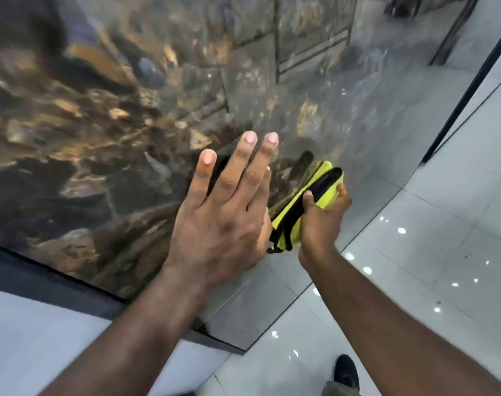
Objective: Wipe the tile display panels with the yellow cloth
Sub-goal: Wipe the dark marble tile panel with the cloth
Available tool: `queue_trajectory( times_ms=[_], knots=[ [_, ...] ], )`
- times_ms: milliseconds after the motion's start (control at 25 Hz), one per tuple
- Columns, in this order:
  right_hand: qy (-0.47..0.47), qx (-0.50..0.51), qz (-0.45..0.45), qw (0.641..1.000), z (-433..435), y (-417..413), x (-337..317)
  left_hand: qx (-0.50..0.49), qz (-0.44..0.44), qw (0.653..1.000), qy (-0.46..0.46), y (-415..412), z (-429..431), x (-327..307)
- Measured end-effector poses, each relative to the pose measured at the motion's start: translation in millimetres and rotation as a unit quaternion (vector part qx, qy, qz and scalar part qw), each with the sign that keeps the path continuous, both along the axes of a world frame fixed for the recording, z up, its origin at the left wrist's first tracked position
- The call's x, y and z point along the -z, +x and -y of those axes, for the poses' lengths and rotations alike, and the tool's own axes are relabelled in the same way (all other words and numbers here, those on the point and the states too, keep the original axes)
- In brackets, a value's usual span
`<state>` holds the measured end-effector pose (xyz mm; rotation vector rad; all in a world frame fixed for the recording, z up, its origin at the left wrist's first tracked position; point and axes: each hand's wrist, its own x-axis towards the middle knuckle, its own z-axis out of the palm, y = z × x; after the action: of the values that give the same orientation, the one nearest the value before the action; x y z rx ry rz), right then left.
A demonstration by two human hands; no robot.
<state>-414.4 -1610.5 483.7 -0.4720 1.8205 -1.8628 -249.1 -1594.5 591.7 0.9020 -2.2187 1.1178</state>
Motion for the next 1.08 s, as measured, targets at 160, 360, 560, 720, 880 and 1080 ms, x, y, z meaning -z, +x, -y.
queue_trajectory(
  times_ms=[160,360,560,720,880,1080],
  knots=[
    [0.04,-0.049,0.013,0.998,-5.1,-24.5,48.8,0.04,0.081,0.996,-0.015,-18.4,16.1,16.4],
    [0.189,-0.091,0.194,0.958,1.9,-45.6,104.4,0.044,0.147,0.988,-0.023,-19.1,24.3,27.5],
    [0.223,-0.087,0.246,0.939,5.7,-56.6,112.1,0.002,0.16,0.985,-0.062,-22.6,22.9,29.1],
    [0.234,-0.108,0.197,0.946,12.6,-60.8,123.7,0.007,0.156,0.986,-0.051,-26.5,24.7,30.1],
    [0.262,-0.102,0.251,0.926,16.7,-65.8,127.3,0.011,0.159,0.986,-0.058,-25.6,24.9,29.7],
    [0.251,-0.093,0.251,0.93,16.9,-80.0,120.6,0.004,0.166,0.984,-0.057,-26.3,21.8,30.5]
  ],
)
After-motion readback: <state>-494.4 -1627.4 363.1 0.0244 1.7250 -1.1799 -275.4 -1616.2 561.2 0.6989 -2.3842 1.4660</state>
